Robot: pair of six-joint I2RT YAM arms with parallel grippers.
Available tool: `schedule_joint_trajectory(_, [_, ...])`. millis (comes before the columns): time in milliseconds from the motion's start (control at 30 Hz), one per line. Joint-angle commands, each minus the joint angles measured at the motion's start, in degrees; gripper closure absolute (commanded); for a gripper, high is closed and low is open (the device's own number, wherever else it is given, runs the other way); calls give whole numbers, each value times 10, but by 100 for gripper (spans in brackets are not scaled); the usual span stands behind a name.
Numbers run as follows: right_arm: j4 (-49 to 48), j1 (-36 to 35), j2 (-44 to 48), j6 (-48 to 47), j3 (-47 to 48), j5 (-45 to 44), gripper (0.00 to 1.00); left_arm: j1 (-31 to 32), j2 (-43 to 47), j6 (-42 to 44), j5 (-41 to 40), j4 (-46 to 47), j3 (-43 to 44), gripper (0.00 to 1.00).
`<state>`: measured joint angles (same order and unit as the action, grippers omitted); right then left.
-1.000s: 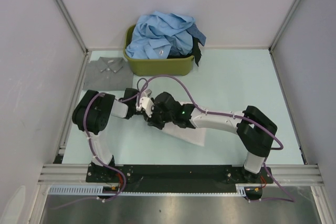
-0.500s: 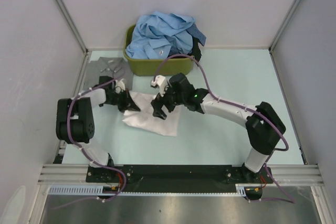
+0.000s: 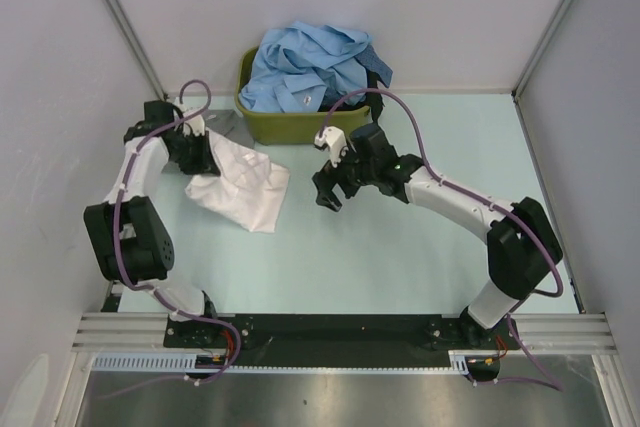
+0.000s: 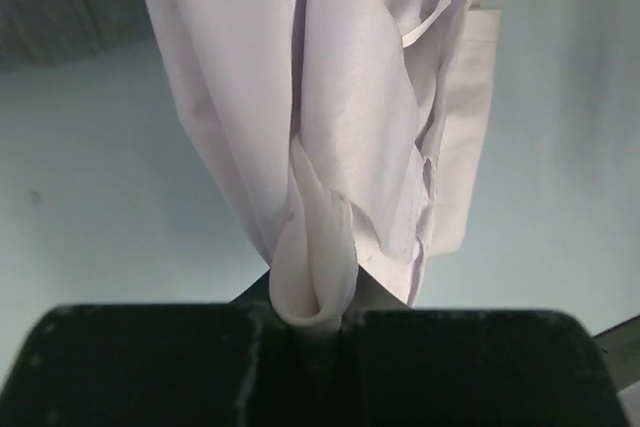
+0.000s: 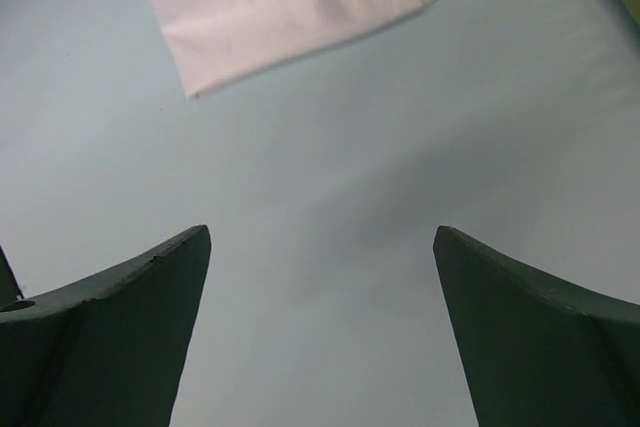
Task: Fold and stack the long sleeve shirts
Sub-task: Neatly place the folded shirt to the corner
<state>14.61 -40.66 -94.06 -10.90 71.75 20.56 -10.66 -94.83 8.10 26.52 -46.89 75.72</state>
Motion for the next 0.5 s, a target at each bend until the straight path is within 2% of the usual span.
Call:
schedule_joint_trajectory(0, [9,11,29,-23,-5,-3,0,-6,13,60,-31,-15,87,100])
schedule_joint_trajectory(233, [11,18,40,-31,-13,-8,0,-11,-10,81,-45,-15,152,100])
schedule_joint_trajectory(467, [10,19,42,-33,-20,-10,0,-15,-32,98,-13,15,208,100])
